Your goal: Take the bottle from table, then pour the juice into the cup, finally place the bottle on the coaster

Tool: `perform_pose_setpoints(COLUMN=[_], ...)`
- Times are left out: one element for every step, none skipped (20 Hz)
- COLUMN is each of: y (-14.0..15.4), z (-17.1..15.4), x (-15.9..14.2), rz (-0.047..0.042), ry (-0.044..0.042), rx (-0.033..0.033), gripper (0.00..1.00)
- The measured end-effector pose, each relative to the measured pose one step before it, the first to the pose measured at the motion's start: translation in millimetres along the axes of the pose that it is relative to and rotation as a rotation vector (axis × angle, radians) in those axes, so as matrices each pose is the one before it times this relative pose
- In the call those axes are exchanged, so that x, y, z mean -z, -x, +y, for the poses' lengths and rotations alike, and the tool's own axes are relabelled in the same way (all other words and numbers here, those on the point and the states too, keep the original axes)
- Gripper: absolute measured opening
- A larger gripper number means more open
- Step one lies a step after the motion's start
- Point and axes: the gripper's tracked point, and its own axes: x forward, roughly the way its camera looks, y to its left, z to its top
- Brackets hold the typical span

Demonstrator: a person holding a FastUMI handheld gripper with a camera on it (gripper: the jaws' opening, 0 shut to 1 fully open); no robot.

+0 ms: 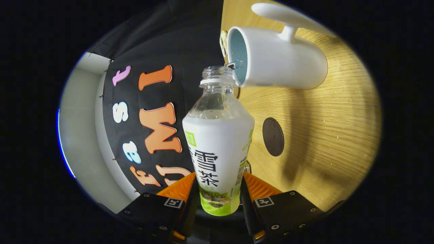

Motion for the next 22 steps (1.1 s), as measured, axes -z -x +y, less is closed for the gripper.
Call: perform_pose_setpoints(y=[0.91,-0.12,-0.01,-0.97,0.32,-1.14,-0.99,-1.08,-0.45,-1.01,-2.54,-1.56,0.95,-0.74,1.05,0.68,-0.3,0.49,0.64,0.31,1.02,-1.04], z=[0.22,0.4,0.71,0.24,0.06,-0.55,0.41,0.81,2.08,1.92,5.23,2.81,1.32,0.39,-0.29,-0.46,-0.09,0.94,2.28,0.47,0.9,-0.7], x=[-0.6,-0.28,0.83,0.92,0.39,0.79,0.39,0.45,0.52,-0.98,0.06,-0.1,-0.59,-0.43,-0.03,-0.11,2.47,1.45,-0.43,-0.57,-0.68,0.06], rz=[-0.00026,-0.00004,-0.00019,0.00043,-0.00038,-0.00089,-0.00008,0.0008,-0.0025,-0.00417,-0.00272,-0.00203,-0.00147,0.00007,0.00239,0.00456,0.00712,0.00639,0.00303,0.00169,0.0033,0.00114], ry=[-0.00442,-0.00454,-0.00235,-0.00145,-0.00026,-0.00025,-0.00239,-0.00518,-0.00645,-0.00401,-0.00446,-0.005,-0.00548,-0.00411,-0.00416,-0.00684,-0.00759,-0.01258,-0.01063,-0.01054,-0.00564,-0.00015], rx=[0.00123,-0.00057,-0.00098,-0.00237,-0.00037,0.00243,0.00281,0.0008,0.00103,-0.00054,-0.00137,-0.00243,-0.00185,0.00147,0.00257,0.00065,0.00061,0.00018,-0.00242,-0.00086,0.00095,0.00207], gripper=[0.61,0.61,0.61,0.61,0.61,0.61,0.61,0.61,0.61,0.61,0.61,0.61,0.61,0.61,0.61,0.61,0.61,0.61,0.61,0.61,0.61,0.61])
